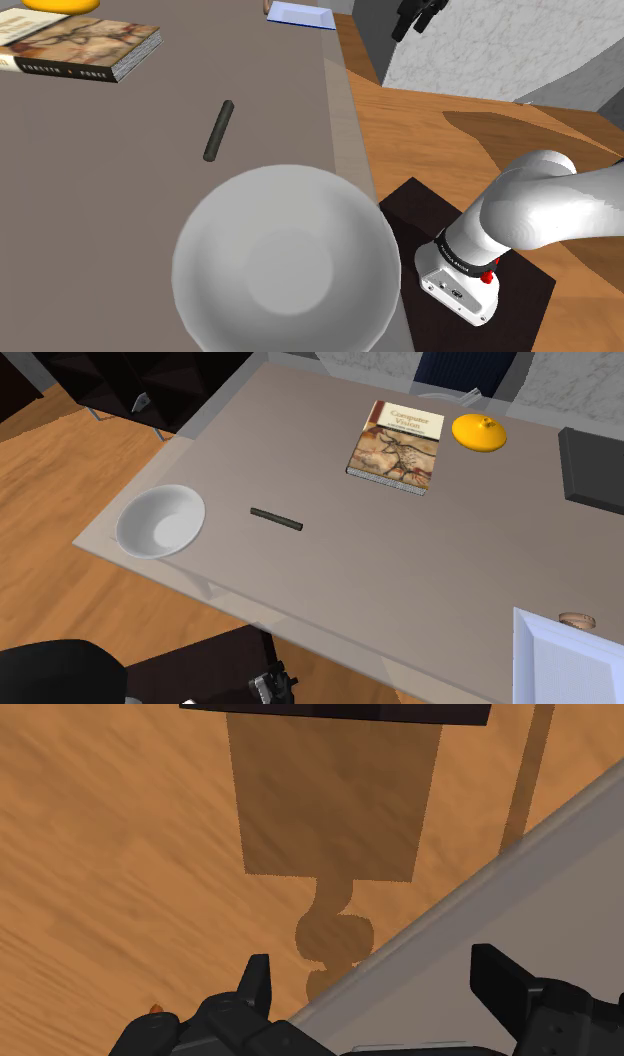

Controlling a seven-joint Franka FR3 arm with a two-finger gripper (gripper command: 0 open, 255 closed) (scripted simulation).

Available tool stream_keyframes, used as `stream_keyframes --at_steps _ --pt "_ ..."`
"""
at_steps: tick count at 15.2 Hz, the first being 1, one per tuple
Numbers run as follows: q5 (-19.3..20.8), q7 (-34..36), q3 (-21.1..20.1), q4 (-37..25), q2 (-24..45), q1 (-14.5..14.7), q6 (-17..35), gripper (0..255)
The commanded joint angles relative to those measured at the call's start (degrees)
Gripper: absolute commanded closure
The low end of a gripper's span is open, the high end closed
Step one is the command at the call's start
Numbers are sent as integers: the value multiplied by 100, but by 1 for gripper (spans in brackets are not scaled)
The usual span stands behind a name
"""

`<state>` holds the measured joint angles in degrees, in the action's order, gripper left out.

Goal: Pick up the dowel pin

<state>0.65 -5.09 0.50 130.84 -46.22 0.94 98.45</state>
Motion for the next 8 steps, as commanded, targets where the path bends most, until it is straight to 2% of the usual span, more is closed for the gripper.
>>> stream_keyframes --at_steps 1,8 --pt "0 0 0 0 0 0 0 0" --pt "-469 1874 -1235 -94 120 -100 -302 0"
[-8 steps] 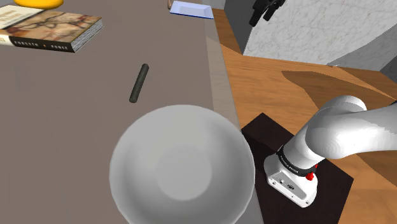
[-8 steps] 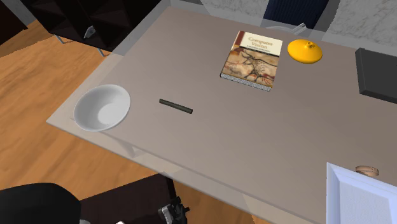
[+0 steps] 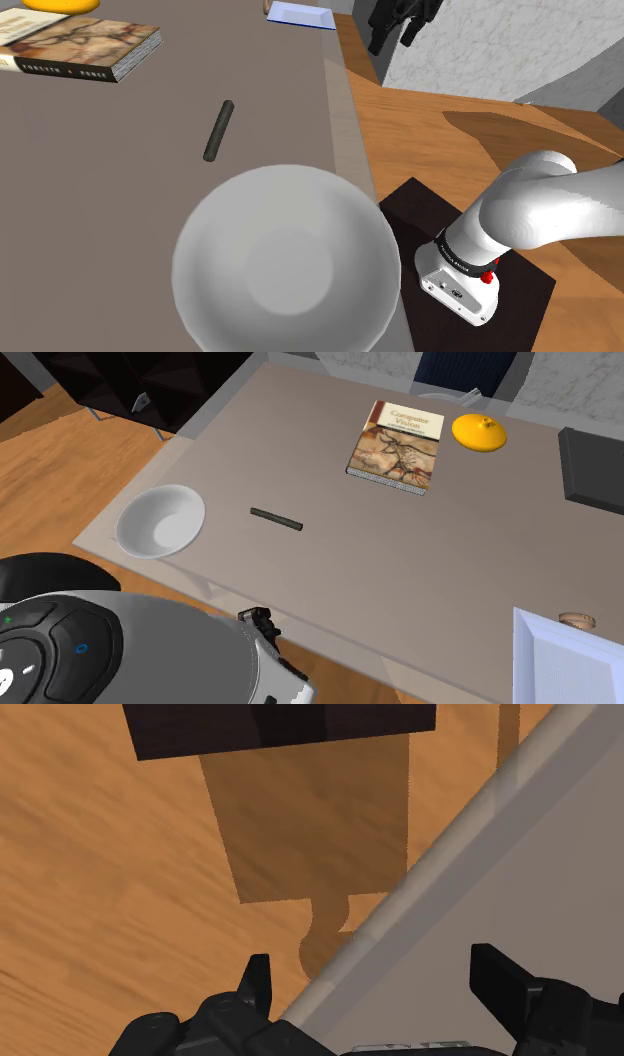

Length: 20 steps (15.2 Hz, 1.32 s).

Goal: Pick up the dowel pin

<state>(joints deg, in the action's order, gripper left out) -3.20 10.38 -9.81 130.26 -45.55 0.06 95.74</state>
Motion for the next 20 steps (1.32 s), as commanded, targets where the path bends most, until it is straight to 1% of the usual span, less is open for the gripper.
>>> stream_keyframes --at_steps 1,8,13,15,17,19,20 --pt "-153 595 -380 -95 120 -33 -68 0" --pt "-531 2497 -1620 -805 909 -281 -291 0" --pt "-568 3933 -2559 -1610 1819 -591 -418 0" --pt "-486 4550 -2971 -1999 2279 -743 -469 0" --pt "-317 5213 -3412 -2428 2818 -893 -526 0" --pt "-26 5939 -3885 -2903 3462 -1021 -599 0" --pt "182 6336 -4120 -3160 3839 -1047 -649 0"
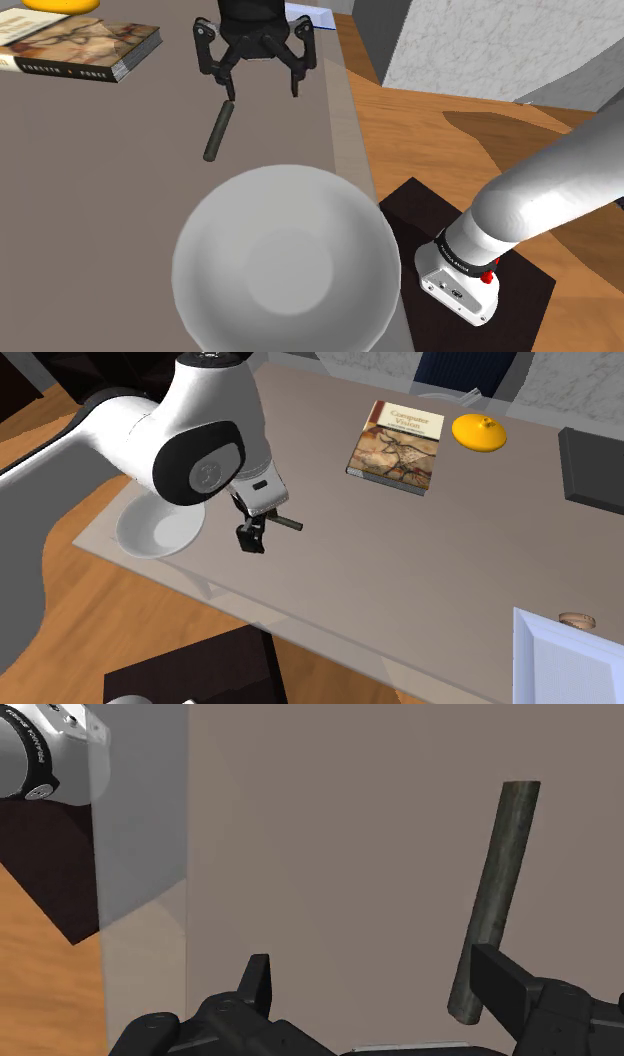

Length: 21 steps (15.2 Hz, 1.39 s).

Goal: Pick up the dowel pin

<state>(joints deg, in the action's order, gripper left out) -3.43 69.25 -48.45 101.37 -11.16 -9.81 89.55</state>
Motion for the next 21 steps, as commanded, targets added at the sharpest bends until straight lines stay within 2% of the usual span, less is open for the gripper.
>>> stream_keyframes --at_steps 1,3,4,5,12,14,15,21 --pt "456 866 -480 -543 816 -48 -95 0" --pt "1063 1726 -793 -1143 1732 180 -288 0" --pt "1367 2124 -839 -1474 2187 411 -417 0" --pt "1474 2271 -792 -1620 2361 562 -474 0" --pt "1369 2225 -725 -917 2224 462 156 0" --pt "1369 2225 -725 -917 2223 462 156 0" --pt "1380 2230 -723 -934 2238 470 147 255" --pt "1401 2230 -717 -965 2264 479 133 255"
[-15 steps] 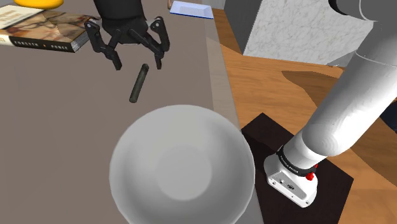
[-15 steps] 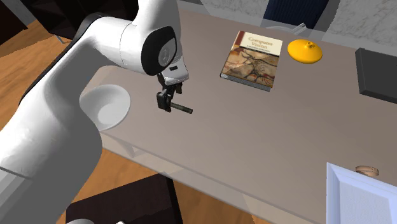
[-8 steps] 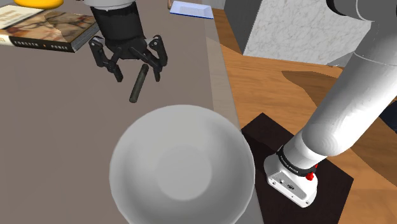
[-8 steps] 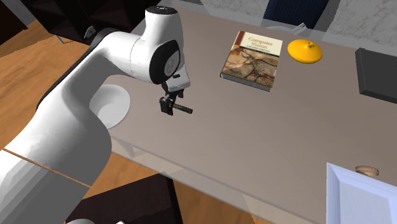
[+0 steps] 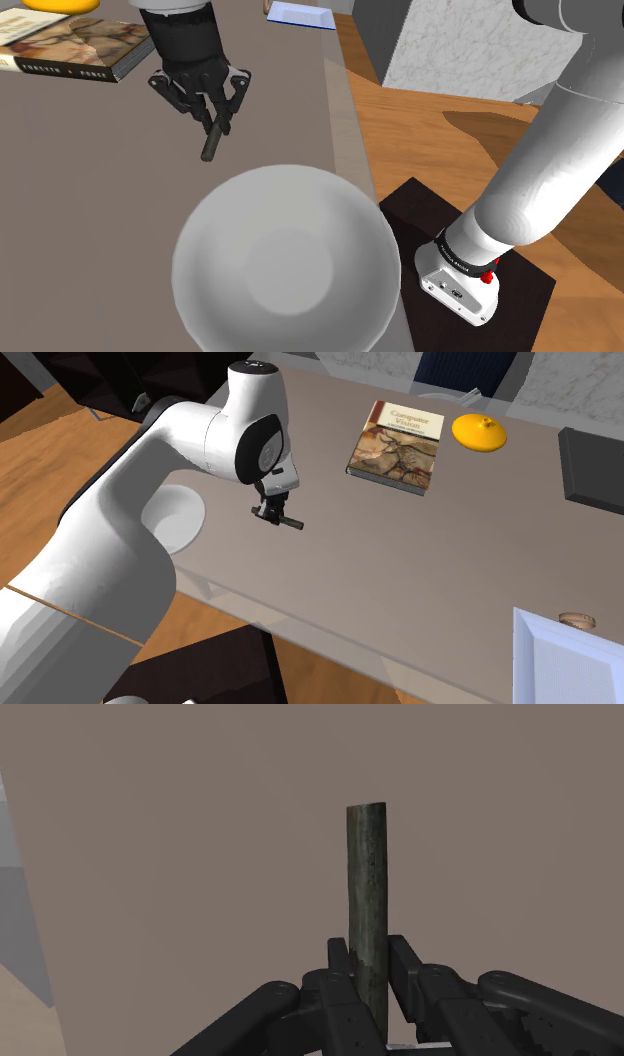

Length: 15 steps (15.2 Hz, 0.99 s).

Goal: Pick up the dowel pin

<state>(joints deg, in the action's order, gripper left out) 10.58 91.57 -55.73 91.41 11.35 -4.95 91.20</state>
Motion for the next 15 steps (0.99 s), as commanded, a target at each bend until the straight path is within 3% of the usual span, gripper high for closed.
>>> stream_keyframes --at_steps 1,3,15 --pt "13 3 13 17 28 1 -36 255" --pt "-31 -7 2 79 -27 -24 -9 255" --pt "162 74 -14 -1102 231 257 -1030 255"
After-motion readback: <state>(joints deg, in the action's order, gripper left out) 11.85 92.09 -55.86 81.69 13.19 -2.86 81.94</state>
